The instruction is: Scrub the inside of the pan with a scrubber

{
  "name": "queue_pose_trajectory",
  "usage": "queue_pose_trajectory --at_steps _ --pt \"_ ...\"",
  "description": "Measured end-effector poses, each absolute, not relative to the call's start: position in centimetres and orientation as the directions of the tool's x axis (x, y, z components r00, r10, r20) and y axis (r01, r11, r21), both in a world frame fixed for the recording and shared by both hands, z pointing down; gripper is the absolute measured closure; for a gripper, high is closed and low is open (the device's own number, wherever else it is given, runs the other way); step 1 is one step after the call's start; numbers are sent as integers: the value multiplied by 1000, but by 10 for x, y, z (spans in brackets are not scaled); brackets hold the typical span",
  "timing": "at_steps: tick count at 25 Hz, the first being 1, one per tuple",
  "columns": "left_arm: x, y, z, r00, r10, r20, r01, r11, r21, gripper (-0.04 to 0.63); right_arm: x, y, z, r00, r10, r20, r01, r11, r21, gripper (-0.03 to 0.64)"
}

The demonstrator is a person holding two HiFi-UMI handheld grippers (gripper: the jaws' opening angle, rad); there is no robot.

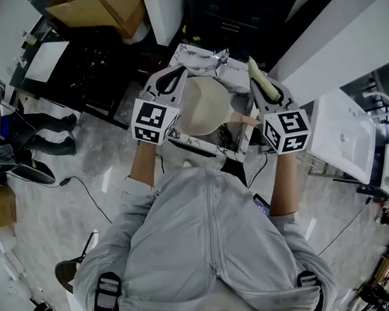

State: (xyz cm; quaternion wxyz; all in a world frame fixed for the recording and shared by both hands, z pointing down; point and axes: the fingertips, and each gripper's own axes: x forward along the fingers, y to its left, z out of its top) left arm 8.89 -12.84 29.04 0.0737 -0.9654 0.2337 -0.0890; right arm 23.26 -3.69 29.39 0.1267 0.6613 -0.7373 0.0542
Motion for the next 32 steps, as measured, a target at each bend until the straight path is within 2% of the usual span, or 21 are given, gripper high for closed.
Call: queue_pose_trajectory --at_steps 10,32 --pt "92 -110 254 894 -438 93 -404 -879 -253 572 216 -16 248 -96 -981 170 -989 114 97 534" --pt "97 -110 246 905 -415 88 -378 -883 -276 572 207 -21 248 -93 -976 196 -981 124 151 535"
